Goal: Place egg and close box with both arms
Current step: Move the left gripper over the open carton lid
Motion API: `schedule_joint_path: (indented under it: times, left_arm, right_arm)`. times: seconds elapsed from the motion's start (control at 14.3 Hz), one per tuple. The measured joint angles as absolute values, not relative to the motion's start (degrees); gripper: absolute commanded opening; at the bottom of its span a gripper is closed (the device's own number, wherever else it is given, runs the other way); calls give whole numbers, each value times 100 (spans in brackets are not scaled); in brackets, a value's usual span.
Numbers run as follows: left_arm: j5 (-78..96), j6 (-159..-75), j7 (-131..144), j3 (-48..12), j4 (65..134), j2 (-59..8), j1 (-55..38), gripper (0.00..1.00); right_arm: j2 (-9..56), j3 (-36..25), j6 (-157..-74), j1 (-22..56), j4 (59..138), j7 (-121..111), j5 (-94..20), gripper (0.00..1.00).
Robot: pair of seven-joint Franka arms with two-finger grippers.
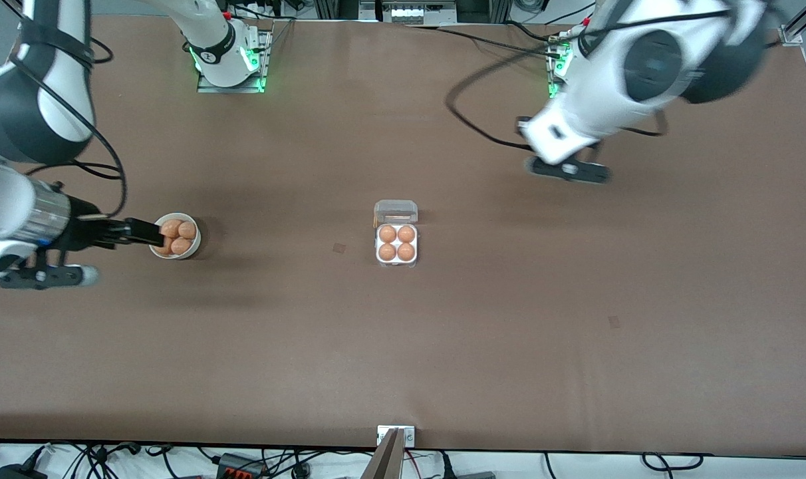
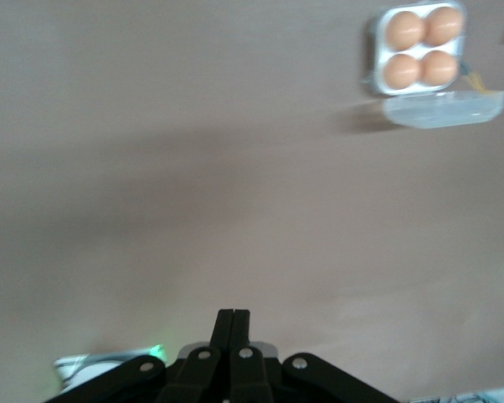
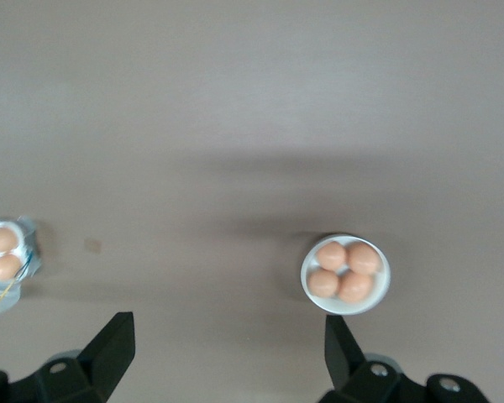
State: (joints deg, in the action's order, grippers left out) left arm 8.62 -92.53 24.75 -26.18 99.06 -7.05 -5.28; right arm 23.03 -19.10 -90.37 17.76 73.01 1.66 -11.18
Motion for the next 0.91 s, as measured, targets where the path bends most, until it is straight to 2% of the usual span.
schedule_joint_path:
  times: [0.21,0.35,0.7,0.91]
  left_arm:
    - [861,-10411,2984,-3046,10551,-718,-590,1]
    - [861,-11086,3291,-3131,10937,-774,-793,1]
    - [410,-12847,4342,-3167,11438,-1429,-1609,1]
    - [-534,-13537,5027,-3166,11339,-2176,-1897,1]
  right_arm:
    - [1912,-730,-8938,768,7305,578,-334,100]
    - [1746,-266,-8794,155,7324,471,-175,100]
    - [1441,-178,-8743,-202,7643,-118,-71,100]
    - [888,-116,-9310,-197,8553,-126,50,100]
